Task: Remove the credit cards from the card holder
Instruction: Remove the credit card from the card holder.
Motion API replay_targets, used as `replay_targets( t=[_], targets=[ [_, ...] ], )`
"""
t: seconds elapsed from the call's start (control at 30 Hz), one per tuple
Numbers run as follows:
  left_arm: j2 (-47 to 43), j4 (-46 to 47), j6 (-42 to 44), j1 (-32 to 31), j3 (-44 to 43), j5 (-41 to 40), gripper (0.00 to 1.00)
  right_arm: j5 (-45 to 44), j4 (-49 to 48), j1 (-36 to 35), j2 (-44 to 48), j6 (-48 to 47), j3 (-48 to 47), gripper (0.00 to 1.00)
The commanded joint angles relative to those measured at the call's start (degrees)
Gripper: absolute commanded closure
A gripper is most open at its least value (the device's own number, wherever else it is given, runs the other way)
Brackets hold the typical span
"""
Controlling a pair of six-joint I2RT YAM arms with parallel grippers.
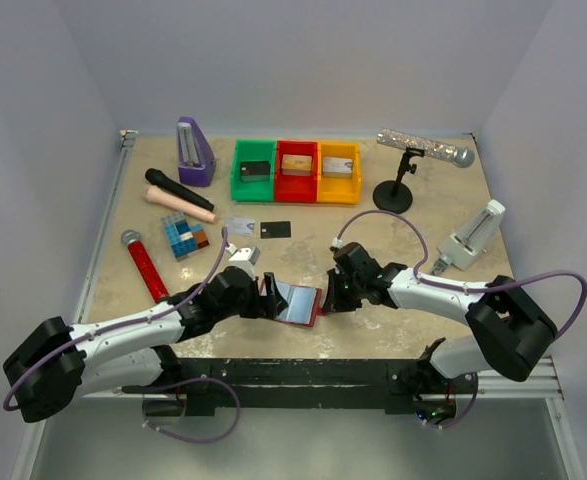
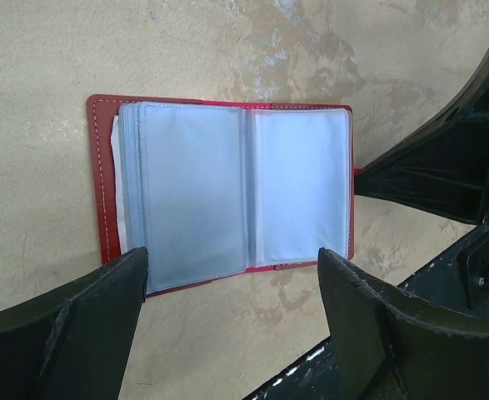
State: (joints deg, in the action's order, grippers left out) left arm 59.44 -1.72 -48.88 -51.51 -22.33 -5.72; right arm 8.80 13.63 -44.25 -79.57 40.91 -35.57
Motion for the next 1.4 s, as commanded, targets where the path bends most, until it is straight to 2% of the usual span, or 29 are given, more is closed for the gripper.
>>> replay_targets(
  t=[0.0, 0.4, 0.57, 0.83, 1.1, 1.37],
  targets=[
    [2.43, 4.53, 0.45, -0.35, 0.53, 2.9, 0.13, 0.61, -1.15, -0.14, -0.23, -0.74, -1.08, 1.0],
    [5.68, 5.05, 0.28, -0.44, 0.35, 3.69, 0.14, 0.87, -1.41, -0.14, -0.59, -0.83, -1.17, 1.0],
    [7.62, 10.41, 1.42, -0.44, 0.53, 9.31, 0.15, 1.57, -2.11, -0.14, -1.55, -0.74, -1.17, 1.0],
    [10.96, 13.92, 3.79, -0.88, -1.84, 14.93, 0.15, 1.84, -2.2, -0.14, -2.26, -0.56, -1.25, 1.0],
    [12.72, 16.48, 5.55, -1.23, -3.33, 19.16, 0.15, 1.4, -1.24, -0.14, -2.34, -0.92, -1.61, 1.0],
    [12.63, 16.92, 6.34, -1.67, -4.39, 19.6, 0.15, 0.34, 0.17, -0.14, -1.38, -1.35, -1.52, 1.0]
  ],
)
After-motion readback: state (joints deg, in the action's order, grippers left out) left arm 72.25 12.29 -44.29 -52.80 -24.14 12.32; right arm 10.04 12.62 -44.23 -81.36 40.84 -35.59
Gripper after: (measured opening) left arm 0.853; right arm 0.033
